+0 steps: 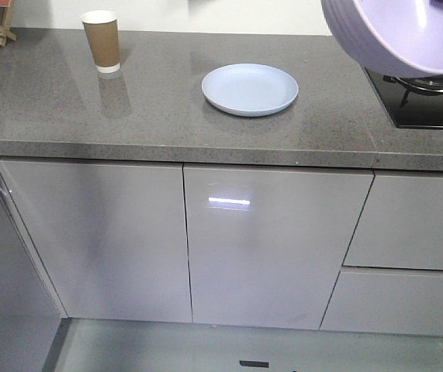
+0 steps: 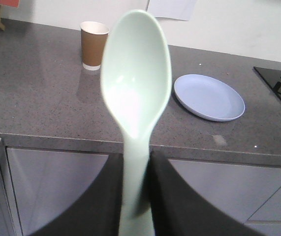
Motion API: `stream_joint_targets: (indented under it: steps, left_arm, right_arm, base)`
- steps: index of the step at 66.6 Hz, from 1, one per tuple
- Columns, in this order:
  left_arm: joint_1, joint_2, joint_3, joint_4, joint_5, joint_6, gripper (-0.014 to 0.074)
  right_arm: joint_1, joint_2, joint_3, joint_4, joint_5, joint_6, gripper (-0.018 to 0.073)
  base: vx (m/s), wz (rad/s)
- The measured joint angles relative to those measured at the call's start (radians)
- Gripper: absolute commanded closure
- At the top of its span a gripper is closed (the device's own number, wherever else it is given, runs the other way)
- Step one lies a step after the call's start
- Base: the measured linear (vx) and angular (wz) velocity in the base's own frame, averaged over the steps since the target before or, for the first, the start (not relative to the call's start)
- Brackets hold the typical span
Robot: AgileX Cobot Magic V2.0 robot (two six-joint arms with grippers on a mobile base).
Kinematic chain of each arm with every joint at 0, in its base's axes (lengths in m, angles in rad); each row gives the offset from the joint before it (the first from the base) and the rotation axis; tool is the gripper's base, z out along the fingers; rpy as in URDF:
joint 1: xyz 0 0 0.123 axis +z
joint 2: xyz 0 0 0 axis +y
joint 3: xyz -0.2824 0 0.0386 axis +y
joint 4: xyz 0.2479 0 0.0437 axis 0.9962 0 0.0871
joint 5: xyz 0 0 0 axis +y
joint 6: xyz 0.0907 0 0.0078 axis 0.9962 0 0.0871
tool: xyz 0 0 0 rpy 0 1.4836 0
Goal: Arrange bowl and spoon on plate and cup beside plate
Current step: 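Drive the base toward the counter with the pale blue plate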
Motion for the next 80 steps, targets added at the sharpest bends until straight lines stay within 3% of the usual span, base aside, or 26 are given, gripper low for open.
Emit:
stream_joint_targets:
  steps: [80]
  left_arm:
    - [0.000,0.000,0.000,0.000,0.000,0.000,0.0602]
  right_arm:
    - [0.000,0.000,0.000,0.000,0.000,0.000,0.0568]
  base:
    - [0.09,0.00]
